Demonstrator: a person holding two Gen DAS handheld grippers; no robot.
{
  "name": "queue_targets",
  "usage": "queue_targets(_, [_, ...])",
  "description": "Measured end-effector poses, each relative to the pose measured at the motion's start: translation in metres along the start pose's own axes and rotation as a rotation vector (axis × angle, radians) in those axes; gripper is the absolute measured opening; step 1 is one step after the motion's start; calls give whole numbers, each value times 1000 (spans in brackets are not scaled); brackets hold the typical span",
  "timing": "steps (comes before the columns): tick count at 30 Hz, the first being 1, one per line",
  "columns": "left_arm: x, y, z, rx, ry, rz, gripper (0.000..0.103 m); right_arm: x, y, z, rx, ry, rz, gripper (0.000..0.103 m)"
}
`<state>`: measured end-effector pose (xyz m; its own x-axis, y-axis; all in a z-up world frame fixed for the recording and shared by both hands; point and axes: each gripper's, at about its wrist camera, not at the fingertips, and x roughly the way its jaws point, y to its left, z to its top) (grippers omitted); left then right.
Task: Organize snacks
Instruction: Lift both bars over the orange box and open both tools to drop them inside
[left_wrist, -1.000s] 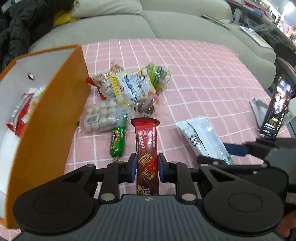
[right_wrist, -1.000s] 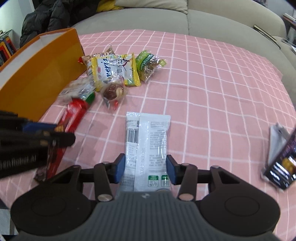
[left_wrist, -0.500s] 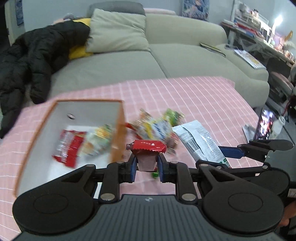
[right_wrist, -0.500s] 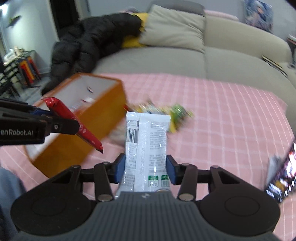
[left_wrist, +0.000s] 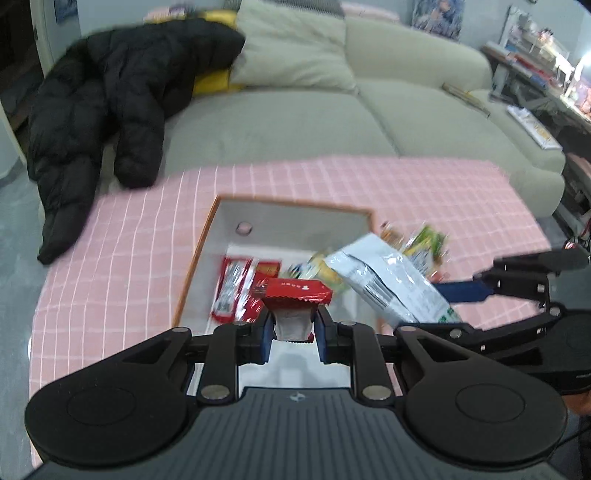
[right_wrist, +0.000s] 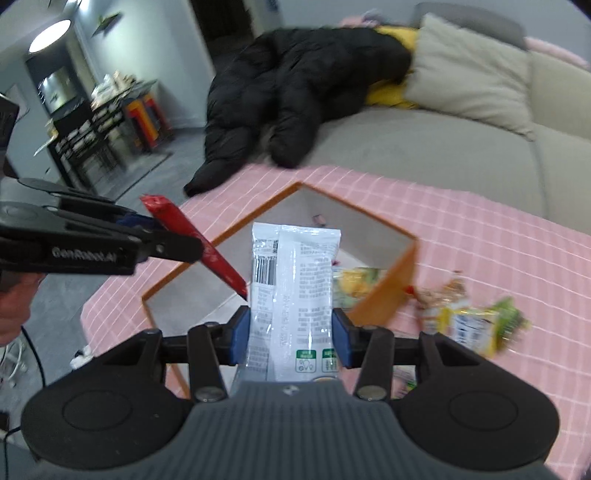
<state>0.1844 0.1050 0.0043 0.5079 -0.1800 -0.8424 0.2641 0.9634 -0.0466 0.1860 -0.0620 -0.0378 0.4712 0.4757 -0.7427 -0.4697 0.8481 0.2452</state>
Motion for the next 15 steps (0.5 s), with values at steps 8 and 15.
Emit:
queue_targets(8, [58, 24, -10, 10, 173, -10, 25, 78, 21, 23, -108, 214, 39, 44])
queue_targets(15, [93, 38, -11, 3, 259, -23, 25, 134, 32, 28, -215, 354, 25, 44])
